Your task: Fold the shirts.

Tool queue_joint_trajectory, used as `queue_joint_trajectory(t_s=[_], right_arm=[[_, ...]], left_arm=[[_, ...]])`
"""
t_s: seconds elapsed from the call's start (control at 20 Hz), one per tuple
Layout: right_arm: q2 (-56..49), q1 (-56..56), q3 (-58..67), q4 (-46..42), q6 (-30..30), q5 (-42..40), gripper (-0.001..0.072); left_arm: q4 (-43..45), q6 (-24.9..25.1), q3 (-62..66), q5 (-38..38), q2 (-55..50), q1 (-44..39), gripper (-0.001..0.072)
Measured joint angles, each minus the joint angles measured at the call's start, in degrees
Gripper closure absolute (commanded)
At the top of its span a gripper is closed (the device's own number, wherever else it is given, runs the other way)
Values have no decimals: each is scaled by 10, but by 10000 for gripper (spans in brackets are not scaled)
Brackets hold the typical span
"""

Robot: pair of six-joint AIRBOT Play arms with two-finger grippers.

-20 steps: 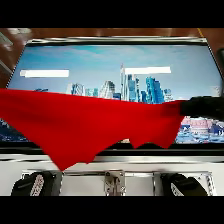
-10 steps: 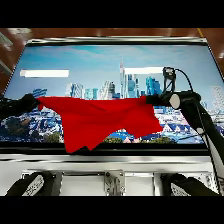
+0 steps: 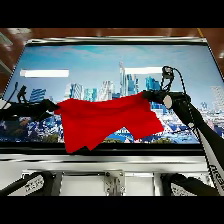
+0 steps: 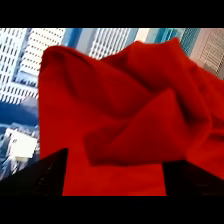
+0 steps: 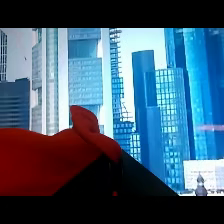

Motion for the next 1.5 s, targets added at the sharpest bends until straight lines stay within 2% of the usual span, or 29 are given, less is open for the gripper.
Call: queue_joint_trajectory(t_s=[0.25, 0.45, 0.8, 1.3, 1.35, 1.5], right_arm=[[6, 0, 0, -5, 1, 79, 655], [7, 0, 0, -7, -11, 122, 654], [7, 0, 0, -8, -30, 141, 654], [7, 0, 0, -8, -33, 145, 654], [7, 0, 0, -8, -33, 145, 654], [7, 0, 0, -8, -34, 145, 654]], left_arm=[[69, -12, 6, -184, 38, 78, 39], [73, -11, -95, -229, 67, 67, 38], [4, -9, -248, -129, 73, -3, 39], [-10, 3, -269, -71, 40, -38, 50], [-16, 2, -270, -63, 37, -47, 136], [-23, -13, -271, -20, 19, -83, 674]])
